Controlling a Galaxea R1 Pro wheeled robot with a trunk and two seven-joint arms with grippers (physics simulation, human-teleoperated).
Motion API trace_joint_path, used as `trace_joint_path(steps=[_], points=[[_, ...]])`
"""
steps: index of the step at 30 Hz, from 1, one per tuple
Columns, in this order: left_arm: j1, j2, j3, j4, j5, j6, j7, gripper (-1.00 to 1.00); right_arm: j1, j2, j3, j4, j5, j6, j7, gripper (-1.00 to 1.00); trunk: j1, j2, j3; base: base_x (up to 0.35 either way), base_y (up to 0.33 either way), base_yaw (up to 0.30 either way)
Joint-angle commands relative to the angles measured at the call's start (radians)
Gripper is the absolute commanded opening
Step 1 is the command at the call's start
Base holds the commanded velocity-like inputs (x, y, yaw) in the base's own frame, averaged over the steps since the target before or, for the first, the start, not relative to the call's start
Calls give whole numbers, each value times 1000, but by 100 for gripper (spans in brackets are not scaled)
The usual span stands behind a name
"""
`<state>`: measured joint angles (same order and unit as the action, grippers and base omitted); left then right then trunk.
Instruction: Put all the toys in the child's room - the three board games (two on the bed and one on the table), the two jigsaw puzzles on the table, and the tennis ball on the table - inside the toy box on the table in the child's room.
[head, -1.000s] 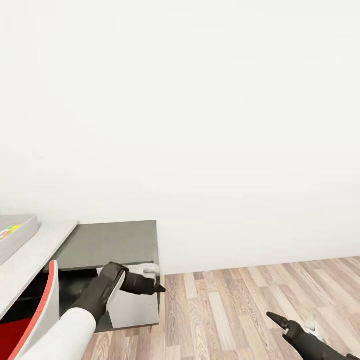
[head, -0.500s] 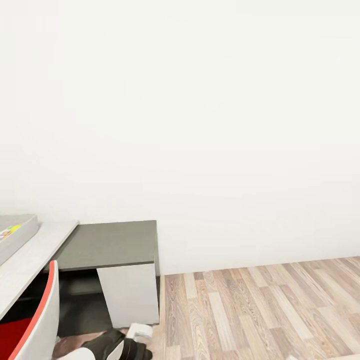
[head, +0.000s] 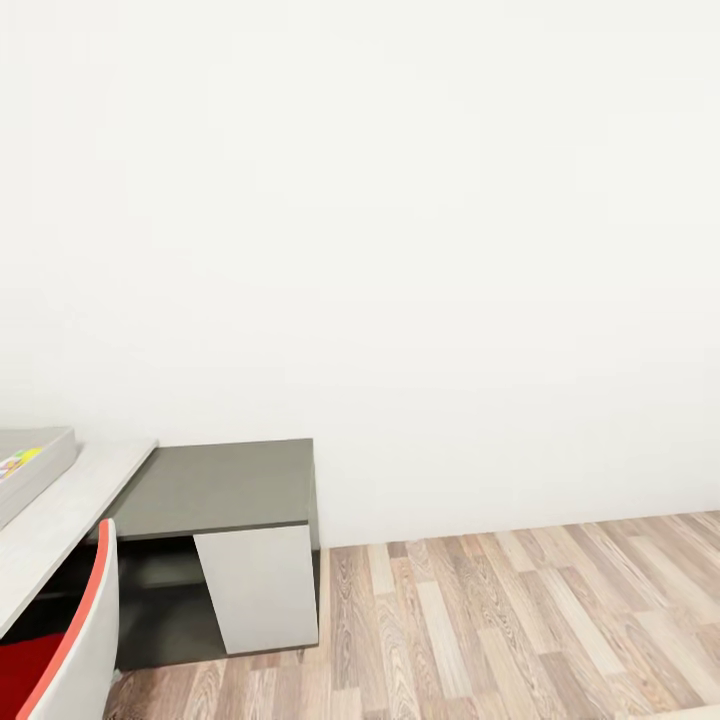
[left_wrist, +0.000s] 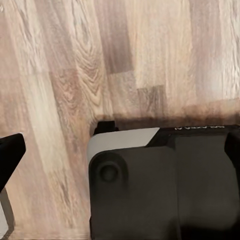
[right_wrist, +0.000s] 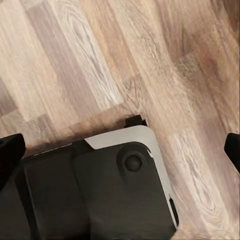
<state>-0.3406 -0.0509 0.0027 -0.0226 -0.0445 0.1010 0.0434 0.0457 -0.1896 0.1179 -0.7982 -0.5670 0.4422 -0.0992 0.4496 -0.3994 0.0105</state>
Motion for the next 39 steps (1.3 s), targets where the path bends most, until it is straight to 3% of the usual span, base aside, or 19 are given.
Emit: trace_joint_path(steps=[1,6,12,13,28,39], points=[[19,1,4,-2,-3,-8,9,100,0,8,12,34,-1,-17,-10,100,0,-1,-1,0,0,0],[68,14,10,1,0,-41,18,100,0,46,25,112,40,-75,-10,100,0,-1,-6,0,0,0],[97,37,11,5,1,-49,20,100,0,56,26,135,106,-129,-11,100,0,-1,-13,0,0,0],[123,47,11,6,1,-56,21,100,0,63,25,184,126,-166,-11,100,0,-1,-14,0,0,-44],[227,78,13,23,3,-163,23,100,0,95,28,412,134,-340,-11,100,0,-1,-17,0,0,-8],[260,94,13,34,3,-201,23,100,2,102,27,459,135,-402,-10,100,0,-1,-17,0,0,0]])
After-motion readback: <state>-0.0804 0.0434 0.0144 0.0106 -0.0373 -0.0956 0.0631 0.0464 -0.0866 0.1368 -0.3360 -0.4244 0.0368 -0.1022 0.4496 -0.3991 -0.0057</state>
